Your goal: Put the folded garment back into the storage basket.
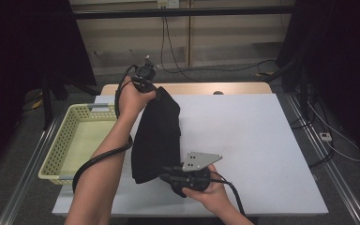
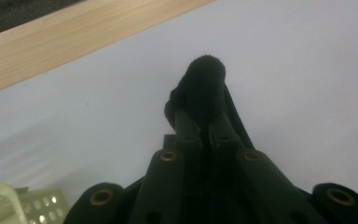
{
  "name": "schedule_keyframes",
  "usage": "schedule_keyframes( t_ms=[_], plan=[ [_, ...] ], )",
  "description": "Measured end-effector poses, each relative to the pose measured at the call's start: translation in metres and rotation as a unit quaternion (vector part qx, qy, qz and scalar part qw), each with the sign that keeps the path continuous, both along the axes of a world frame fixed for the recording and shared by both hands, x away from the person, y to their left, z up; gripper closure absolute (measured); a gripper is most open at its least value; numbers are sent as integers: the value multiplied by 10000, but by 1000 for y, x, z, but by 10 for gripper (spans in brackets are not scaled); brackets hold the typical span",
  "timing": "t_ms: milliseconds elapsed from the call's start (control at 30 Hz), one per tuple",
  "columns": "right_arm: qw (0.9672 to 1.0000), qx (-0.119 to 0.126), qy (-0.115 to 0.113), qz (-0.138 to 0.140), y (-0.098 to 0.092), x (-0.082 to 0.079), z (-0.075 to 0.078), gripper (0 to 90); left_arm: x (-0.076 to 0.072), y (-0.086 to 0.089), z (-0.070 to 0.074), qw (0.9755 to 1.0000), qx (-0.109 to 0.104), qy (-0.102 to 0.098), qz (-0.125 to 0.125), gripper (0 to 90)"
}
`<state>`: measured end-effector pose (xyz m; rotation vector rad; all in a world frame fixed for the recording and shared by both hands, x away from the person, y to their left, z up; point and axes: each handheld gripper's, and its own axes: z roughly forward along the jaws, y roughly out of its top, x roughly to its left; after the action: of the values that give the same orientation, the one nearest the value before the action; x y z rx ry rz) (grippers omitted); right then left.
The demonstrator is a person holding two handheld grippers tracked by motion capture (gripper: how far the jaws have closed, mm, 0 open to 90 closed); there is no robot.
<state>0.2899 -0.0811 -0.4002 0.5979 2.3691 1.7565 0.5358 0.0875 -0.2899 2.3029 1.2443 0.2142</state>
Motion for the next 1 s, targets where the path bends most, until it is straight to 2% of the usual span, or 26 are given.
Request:
schedule_keyframes(
  t_ms=[200, 367, 567, 900, 1000],
  plan=[
    [10000, 8, 1, 92, 13, 2, 3, 812, 0, 10, 9, 10000, -6, 19, 85, 857],
    [9999, 56, -23, 135, 23, 4, 7, 812, 2, 18, 14, 9999, 82, 10, 117, 857],
    [9998, 132, -46, 136, 31, 8, 13, 813, 1, 25, 19, 9998, 32, 1, 213, 857],
    [9996, 102, -146, 200, 42, 12, 23, 814, 0, 34, 34, 9994, 230, -76, 262, 857],
    [9995, 173, -98, 226, 44, 14, 23, 814, 0, 35, 36, 9992, 234, -88, 299, 857]
  ],
)
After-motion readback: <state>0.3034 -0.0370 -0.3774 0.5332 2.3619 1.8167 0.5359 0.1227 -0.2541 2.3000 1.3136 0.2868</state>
